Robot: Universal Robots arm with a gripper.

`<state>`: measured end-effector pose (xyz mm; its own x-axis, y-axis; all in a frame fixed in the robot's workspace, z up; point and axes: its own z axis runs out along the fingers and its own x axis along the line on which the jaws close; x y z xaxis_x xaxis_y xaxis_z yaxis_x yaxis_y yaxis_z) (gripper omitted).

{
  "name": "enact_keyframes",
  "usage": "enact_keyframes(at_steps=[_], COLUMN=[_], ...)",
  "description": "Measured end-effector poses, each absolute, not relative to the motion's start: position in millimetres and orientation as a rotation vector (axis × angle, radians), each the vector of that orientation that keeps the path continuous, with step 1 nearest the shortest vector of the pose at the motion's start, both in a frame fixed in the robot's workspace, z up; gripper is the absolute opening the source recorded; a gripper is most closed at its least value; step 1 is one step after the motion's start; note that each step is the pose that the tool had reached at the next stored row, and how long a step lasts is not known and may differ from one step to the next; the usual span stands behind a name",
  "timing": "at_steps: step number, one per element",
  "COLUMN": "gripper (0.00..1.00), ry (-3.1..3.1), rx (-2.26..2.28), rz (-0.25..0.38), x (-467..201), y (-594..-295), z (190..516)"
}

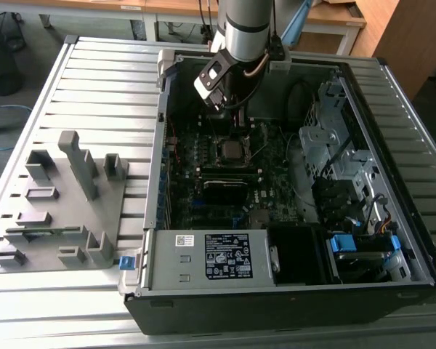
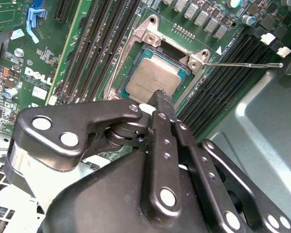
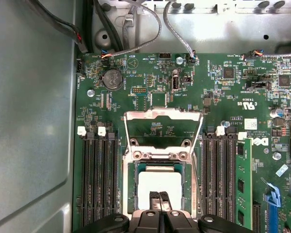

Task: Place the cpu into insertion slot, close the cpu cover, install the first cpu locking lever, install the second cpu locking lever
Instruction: 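Close the cpu cover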

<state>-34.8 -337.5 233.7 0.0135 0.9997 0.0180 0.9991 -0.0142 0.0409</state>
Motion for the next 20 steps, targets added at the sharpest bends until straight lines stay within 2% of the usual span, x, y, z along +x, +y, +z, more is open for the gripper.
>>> enact_keyframes(at_steps=[20], gripper=[0.11], ry=[2.194], rx=[2.224], rz=[0.065], x=[-34.8], y=[-337.5], z=[242.5])
